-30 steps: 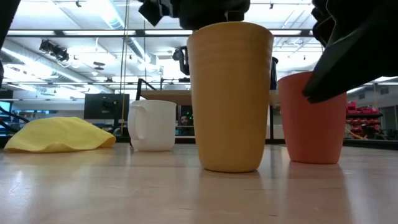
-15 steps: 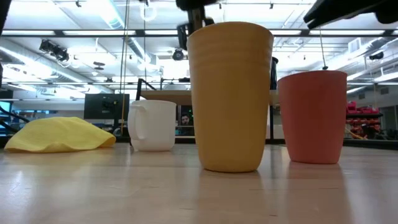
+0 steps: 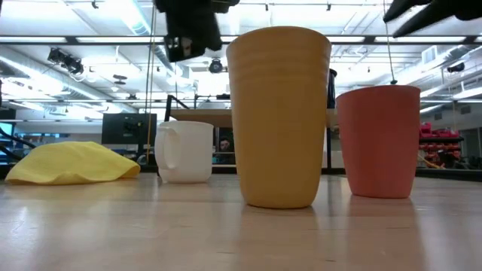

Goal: Stack small to large cups/mugs on shelf
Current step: Put the yellow cup on the shelf

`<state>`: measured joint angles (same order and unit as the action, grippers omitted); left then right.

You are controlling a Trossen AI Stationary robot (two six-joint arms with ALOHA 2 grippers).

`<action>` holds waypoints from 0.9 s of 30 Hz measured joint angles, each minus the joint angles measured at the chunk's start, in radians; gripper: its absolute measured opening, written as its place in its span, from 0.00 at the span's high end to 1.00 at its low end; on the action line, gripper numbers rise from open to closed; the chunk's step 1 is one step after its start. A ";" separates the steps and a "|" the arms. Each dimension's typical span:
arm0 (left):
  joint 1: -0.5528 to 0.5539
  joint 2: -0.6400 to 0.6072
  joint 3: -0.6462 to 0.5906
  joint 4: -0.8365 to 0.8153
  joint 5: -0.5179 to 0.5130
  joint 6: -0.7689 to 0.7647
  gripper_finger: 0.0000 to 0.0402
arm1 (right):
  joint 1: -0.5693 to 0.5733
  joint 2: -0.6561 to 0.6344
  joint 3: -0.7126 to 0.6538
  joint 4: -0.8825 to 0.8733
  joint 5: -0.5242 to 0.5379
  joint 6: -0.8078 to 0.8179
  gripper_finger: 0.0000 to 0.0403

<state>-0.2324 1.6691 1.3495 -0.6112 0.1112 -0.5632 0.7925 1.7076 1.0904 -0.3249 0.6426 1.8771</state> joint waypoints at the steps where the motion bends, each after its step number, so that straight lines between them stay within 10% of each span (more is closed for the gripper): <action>1: -0.003 0.000 0.000 -0.009 -0.006 0.000 0.96 | 0.000 -0.006 0.000 -0.021 -0.008 0.001 0.85; 27: 0.018 0.265 0.421 -0.467 -0.054 0.184 0.88 | -0.004 -0.015 0.000 -0.089 -0.071 -0.003 0.82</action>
<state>-0.2140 1.9338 1.7701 -1.0778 0.0569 -0.3791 0.7887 1.6924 1.0904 -0.4134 0.5714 1.8740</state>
